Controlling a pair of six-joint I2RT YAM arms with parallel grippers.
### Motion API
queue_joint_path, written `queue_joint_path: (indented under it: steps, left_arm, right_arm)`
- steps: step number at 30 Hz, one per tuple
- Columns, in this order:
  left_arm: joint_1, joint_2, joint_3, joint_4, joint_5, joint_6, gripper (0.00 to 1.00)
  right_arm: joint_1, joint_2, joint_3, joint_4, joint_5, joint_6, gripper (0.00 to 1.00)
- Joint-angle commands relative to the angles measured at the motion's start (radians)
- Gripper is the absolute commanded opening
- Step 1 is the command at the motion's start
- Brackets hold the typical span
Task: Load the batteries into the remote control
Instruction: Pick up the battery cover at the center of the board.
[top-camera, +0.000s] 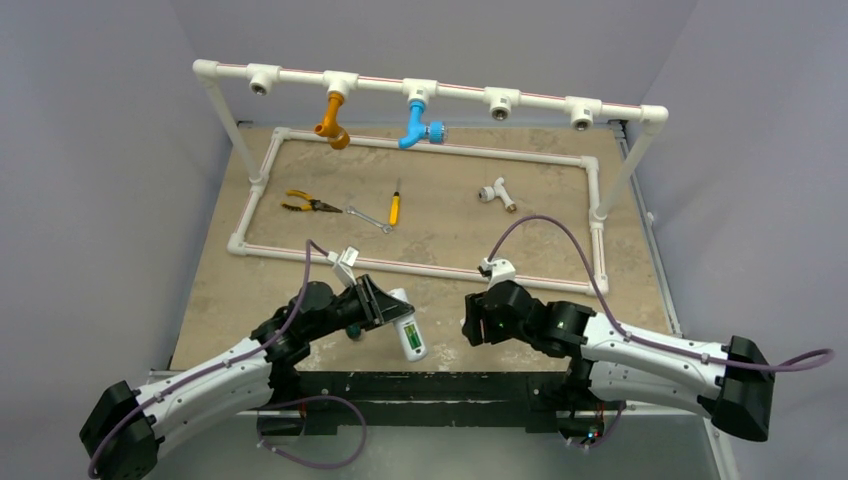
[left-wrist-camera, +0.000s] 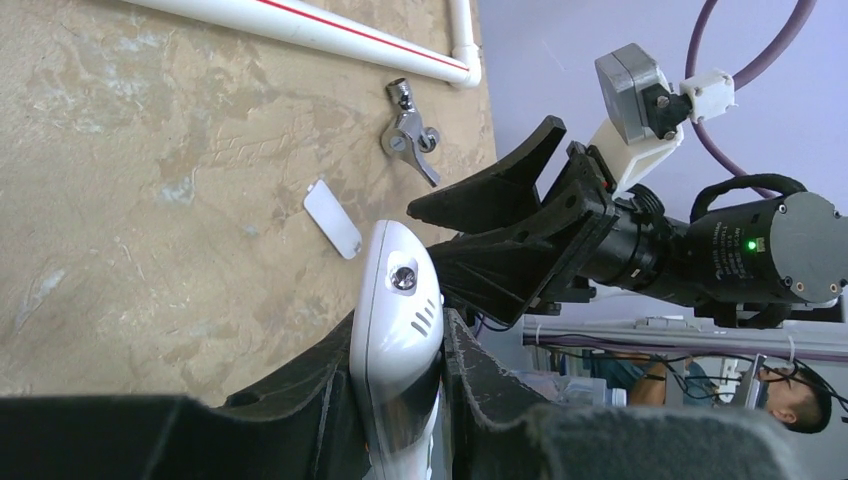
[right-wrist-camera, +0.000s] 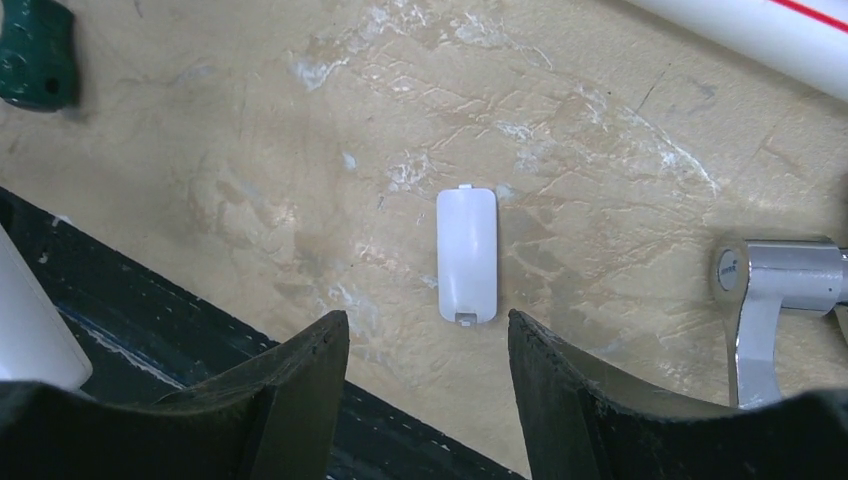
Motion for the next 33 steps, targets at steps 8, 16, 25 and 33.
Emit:
queue_joint_path:
  steps: [8,16,25,33]
  left_arm:
    - [-0.003,0.029,0.024,0.033,0.01,0.008,0.0]
    - [-0.003,0.051,0.028,0.05,0.025,0.004,0.0]
    - [-0.003,0.053,0.033,0.046,0.024,0.006,0.0]
    - [-0.003,0.075,0.042,0.062,0.033,0.005,0.0]
  right_arm:
    - [0.069,0.145,-0.003,0.065,0.07,-0.031,0.49]
    - [0.088,0.237,-0.005,0.087,0.112,-0.005,0.47]
    - [0.088,0.269,-0.006,0.097,0.12,-0.014,0.41]
    - [0.088,0.309,-0.004,0.1,0.115,-0.019,0.38]
